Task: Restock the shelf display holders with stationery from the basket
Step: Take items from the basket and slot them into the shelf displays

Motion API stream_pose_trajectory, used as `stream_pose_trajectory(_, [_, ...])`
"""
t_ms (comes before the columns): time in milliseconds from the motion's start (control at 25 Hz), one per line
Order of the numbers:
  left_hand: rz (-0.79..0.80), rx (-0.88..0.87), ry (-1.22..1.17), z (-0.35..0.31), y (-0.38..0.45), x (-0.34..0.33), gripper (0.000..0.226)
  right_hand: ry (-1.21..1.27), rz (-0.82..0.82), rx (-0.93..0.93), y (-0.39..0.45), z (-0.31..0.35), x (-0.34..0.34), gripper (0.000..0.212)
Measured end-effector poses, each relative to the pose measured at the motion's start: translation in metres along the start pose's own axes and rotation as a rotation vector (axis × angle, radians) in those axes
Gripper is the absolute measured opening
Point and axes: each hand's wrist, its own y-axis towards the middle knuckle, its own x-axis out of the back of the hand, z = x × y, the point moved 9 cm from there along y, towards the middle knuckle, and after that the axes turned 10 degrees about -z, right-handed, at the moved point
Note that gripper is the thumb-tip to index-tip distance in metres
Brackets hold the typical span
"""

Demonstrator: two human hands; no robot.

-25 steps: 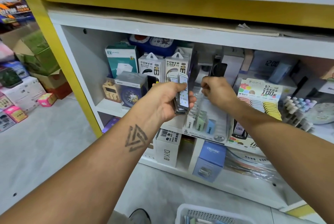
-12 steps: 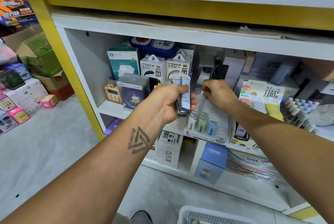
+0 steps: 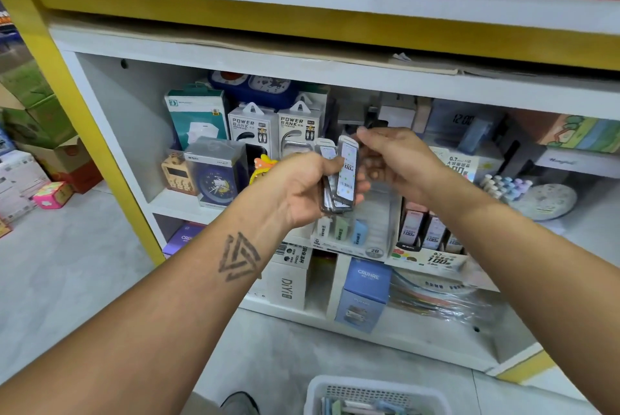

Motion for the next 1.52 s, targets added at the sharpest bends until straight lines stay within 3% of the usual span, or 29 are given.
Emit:
stream_pose_trajectory(120, [0.103, 0.007, 0.063, 0.015, -0.006, -0.038, 0.022, -0.020, -0.010, 0.061, -0.035, 0.016, 0.040, 0.007])
stream_pose_trajectory(280, [0.044, -0.037, 0.041, 0.025, -0.002, -0.075, 0.008, -0.052, -0.293, 0.120, -0.059, 0.023, 0.133, 0.010])
stream_pose_trajectory(400, [0.000, -0.026, 0.043, 0.034, 0.004, -0.094, 0.016, -0.185, -0.445, 0.216, -0.078, 0.029, 0.192, 0.003])
stream_pose_trajectory(600, [0.005, -0.003, 0.024, 0.046, 0.010, -0.118, 0.027, -0.471, -0.337, 0.334, -0.095, 0.021, 0.200, 0.010])
stream_pose_trajectory(880, [-0.066, -0.068, 0.082, 0.048, 0.017, -0.108, 0.026, -0.981, -0.099, 0.676, -0.100, 0.011, 0.134, 0.004])
stream_pose_trajectory(1000, [-0.099, -0.100, 0.123, 0.044, 0.021, -0.094, 0.029, -1.064, -0.072, 0.685, -0.101, -0.006, 0.120, 0.011])
stream_pose_trajectory(1160, [-0.137, -0.150, 0.177, 0.040, 0.026, -0.080, 0.051, -1.208, -0.055, 0.710, -0.101, -0.014, 0.103, 0.015])
stream_pose_trajectory(1240, [-0.133, -0.173, 0.226, 0.037, 0.025, -0.079, 0.054, -1.021, -0.186, 0.646, -0.095, 0.003, 0.112, 0.018])
stream_pose_trajectory(1360, [-0.073, -0.194, 0.270, 0.037, 0.019, -0.083, 0.043, -0.358, -0.293, 0.276, -0.082, 0.006, 0.130, 0.010])
stream_pose_trajectory(1520, [-0.044, -0.202, 0.265, 0.039, 0.014, -0.086, 0.033, -0.169, -0.245, 0.205, -0.085, 0.005, 0.129, 0.019])
